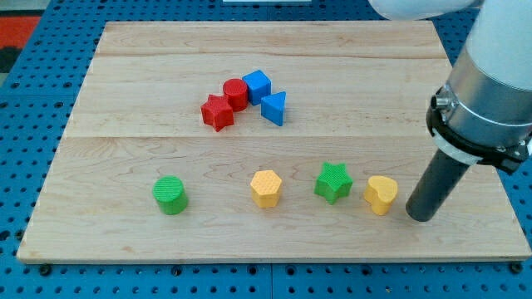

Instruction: Slide the yellow heart to the center

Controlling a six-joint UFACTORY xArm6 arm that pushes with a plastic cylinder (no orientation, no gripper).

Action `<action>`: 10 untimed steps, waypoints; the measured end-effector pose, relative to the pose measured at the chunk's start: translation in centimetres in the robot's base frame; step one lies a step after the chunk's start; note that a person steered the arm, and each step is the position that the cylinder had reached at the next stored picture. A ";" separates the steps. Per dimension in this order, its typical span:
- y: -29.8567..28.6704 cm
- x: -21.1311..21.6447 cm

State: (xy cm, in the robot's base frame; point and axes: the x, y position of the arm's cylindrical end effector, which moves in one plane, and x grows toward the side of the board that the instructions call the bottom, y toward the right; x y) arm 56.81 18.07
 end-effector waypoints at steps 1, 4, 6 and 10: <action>0.3 0.1; 0.8 0.1; 0.9 0.1; -2.4 -1.0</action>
State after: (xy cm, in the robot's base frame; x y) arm 55.81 15.63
